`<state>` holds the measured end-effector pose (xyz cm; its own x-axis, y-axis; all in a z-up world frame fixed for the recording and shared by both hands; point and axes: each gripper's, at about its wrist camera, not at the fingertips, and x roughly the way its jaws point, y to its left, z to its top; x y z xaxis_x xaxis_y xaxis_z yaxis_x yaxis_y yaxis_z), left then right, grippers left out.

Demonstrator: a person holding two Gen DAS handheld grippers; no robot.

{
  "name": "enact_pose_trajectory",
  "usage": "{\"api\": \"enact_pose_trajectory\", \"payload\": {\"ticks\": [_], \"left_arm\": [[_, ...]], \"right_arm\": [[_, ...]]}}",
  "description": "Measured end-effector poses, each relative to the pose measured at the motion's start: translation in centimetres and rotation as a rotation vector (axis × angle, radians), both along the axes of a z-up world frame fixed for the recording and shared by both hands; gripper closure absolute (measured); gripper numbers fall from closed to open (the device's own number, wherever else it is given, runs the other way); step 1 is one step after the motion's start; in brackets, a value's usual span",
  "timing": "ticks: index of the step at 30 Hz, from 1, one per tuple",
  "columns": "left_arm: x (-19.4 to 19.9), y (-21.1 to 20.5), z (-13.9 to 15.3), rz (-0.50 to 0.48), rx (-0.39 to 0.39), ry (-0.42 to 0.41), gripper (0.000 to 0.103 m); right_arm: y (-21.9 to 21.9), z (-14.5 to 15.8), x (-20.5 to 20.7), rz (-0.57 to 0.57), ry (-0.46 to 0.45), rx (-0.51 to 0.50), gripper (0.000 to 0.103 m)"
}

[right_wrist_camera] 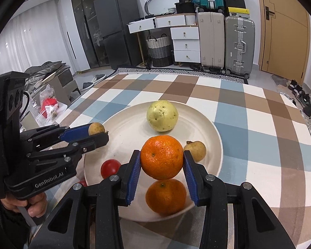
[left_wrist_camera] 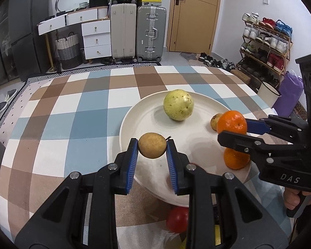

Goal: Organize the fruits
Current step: 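Carry the pear and orange over the plate and open both grippers to release them, then withdraw both tools, moving the right tool to a dark plum and the left toward the large yellow fruit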

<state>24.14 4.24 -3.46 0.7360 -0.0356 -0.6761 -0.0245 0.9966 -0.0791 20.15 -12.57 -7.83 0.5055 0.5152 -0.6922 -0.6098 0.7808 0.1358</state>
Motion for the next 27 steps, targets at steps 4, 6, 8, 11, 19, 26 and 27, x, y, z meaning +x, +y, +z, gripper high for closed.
{"api": "enact_pose_trajectory", "payload": {"ticks": [4,6,8,11,19,26,27], "left_arm": [[0.1,-0.2,-0.3,-0.004,0.010,0.007,0.078],[0.1,-0.5,-0.4,-0.010,0.024,0.012,0.078],[0.1,-0.8,-0.4,-0.013,0.042,0.011,0.078],[0.1,-1.0,-0.3,-0.007,0.051,0.013,0.078],[-0.6,-0.6,0.4,0.007,0.042,0.007,0.051],[-3.0,-0.5,2.0,-0.003,0.039,-0.066,0.012],[-3.2,-0.4,2.1,-0.006,0.029,-0.065,0.011]], "right_arm": [[0.8,-0.7,0.3,0.016,0.006,-0.023,0.062],[0.9,-0.9,0.2,0.015,-0.001,-0.036,0.062],[0.9,-0.9,0.4,0.011,0.001,-0.037,0.062],[0.7,-0.9,0.3,0.009,-0.006,-0.034,0.061],[-0.3,0.1,-0.9,-0.008,-0.069,-0.033,0.051],[-2.0,0.6,-2.1,-0.032,-0.074,-0.007,0.013],[-2.3,0.8,-2.3,-0.044,-0.080,-0.004,0.011]]}}
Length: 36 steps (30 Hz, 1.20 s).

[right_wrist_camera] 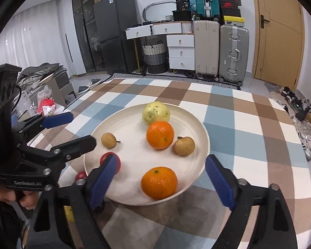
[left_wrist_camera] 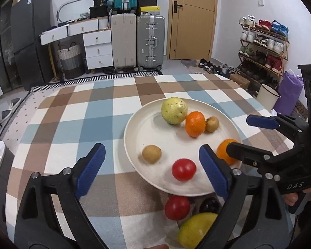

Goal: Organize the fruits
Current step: 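Withdraw both tools, moving the right tool to a dark plum and the left toward the large yellow fruit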

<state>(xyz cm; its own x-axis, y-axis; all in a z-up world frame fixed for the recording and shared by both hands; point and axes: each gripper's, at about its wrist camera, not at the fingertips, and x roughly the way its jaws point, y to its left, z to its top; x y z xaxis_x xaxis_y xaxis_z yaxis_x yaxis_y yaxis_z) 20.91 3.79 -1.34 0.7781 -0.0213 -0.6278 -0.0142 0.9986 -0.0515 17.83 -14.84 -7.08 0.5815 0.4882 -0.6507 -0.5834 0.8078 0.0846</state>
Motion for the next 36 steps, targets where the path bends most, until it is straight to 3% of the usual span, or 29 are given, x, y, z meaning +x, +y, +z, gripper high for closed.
{"api": "enact_pose_trajectory", "payload": {"ticks": [3,5,15,23,36], "left_arm": [[-1.2,0.1,0.4,0.010,-0.007,-0.010,0.002],[-2.1,0.0,0.6,0.008,-0.006,-0.016,0.001],[-7.2,-0.6,1.8,0.015,0.022,-0.021,0.001],[-10.6,-0.9,1.6,0.036,0.023,0.004,0.001],[-12.8,-1.7,1.0,0.038,0.020,0.024,0.001]], "right_arm": [[-1.0,0.1,-0.4,-0.024,0.011,0.018,0.006],[-1.4,0.1,-0.5,-0.031,0.030,0.024,0.001],[-3.2,1.0,-3.1,-0.061,0.048,0.036,0.001],[-4.4,1.1,-6.2,-0.078,0.068,-0.015,0.001],[-4.0,-0.1,-11.0,-0.049,0.102,-0.081,0.000]]}}
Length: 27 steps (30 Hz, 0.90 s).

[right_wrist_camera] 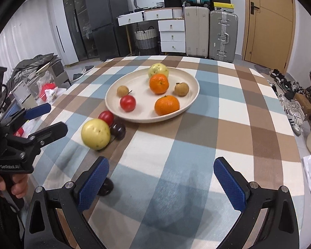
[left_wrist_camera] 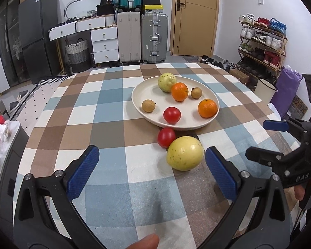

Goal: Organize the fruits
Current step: 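Withdraw both tools, moving the right tool to a dark plum and the left toward the large yellow fruit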

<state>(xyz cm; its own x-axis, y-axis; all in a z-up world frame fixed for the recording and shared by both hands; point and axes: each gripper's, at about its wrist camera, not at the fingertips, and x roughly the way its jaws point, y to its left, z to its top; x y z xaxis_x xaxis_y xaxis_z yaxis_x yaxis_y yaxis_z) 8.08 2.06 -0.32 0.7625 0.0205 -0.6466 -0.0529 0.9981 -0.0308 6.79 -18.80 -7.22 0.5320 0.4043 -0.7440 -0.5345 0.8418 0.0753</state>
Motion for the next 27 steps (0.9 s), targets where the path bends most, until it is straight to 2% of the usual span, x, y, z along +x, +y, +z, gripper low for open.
{"api": "enact_pose_trajectory", "payload": {"ticks": [11,13,18,27], "left_arm": [[-1.2,0.3,-1.3,-0.013,-0.020,0.043,0.001],[-1.1,0.3,-1.7,-0.010,-0.018,0.048,0.001],[-0.5,0.5,-2.9,-0.001,-0.046,0.077,0.001],[0.0,0.2,-3.6,-0.007,-0.035,0.084,0.001]], "right_arm": [[1.2,-2.4,-2.3,0.067,0.043,-0.046,0.001],[1.3,-2.5,-2.4,0.055,0.020,-0.041,0.001],[1.8,-3.0,-2.4,0.087,0.058,-0.007,0.001],[3.8,-4.2,-2.9,0.131,0.068,-0.086,0.001]]}}
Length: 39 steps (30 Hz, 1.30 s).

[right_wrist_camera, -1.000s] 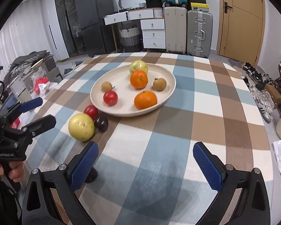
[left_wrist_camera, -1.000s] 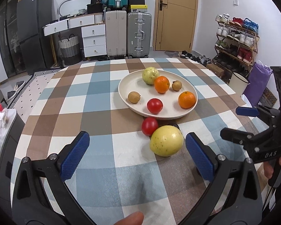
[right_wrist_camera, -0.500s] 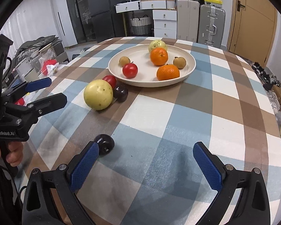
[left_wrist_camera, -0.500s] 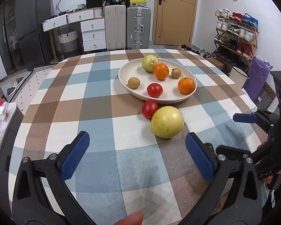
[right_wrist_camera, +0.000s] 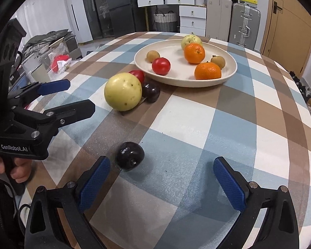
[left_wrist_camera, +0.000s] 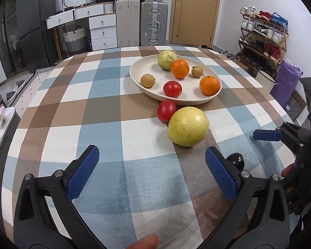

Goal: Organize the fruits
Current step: 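Withdraw both tools, moving the right tool to a dark plum and the left toward the large yellow fruit, then close the right gripper on the dark plum while the left gripper closes on the large yellow fruit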

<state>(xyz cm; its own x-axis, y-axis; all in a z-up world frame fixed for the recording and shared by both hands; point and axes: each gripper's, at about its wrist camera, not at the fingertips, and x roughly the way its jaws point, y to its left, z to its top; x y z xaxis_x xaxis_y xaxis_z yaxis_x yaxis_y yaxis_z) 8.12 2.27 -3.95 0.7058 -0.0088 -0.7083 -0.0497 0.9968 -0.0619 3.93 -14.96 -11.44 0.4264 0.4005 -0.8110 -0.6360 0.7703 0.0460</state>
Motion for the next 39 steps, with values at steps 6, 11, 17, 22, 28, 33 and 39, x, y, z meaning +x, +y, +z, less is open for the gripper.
{"api": "enact_pose_trajectory", "payload": {"ticks": [6,11,17,22,28,33,39], "left_arm": [[0.2,0.0,-0.3,0.003,-0.003,0.008,0.001],[0.3,0.0,-0.3,0.003,-0.006,0.006,0.001],[0.3,0.0,-0.3,0.002,-0.007,0.007,0.001],[0.4,-0.1,-0.4,0.001,-0.004,0.004,0.001],[0.4,-0.2,-0.6,-0.001,-0.004,0.006,0.001],[0.4,-0.2,-0.6,0.000,-0.006,0.006,0.001],[0.4,-0.6,-0.5,0.003,0.001,-0.003,0.001]], "right_arm": [[0.7,-0.1,-0.1,0.021,-0.028,-0.040,0.013],[0.9,0.1,-0.4,0.045,-0.038,-0.036,0.028],[1.3,0.3,-1.0,0.082,-0.043,-0.022,0.046],[1.8,0.4,-1.6,0.117,-0.052,-0.023,0.060],[1.8,0.4,-2.0,0.145,-0.044,-0.001,0.075],[1.4,0.6,-1.6,0.129,-0.045,0.009,0.075],[0.1,1.7,-1.0,0.084,-0.077,0.045,0.075]]}}
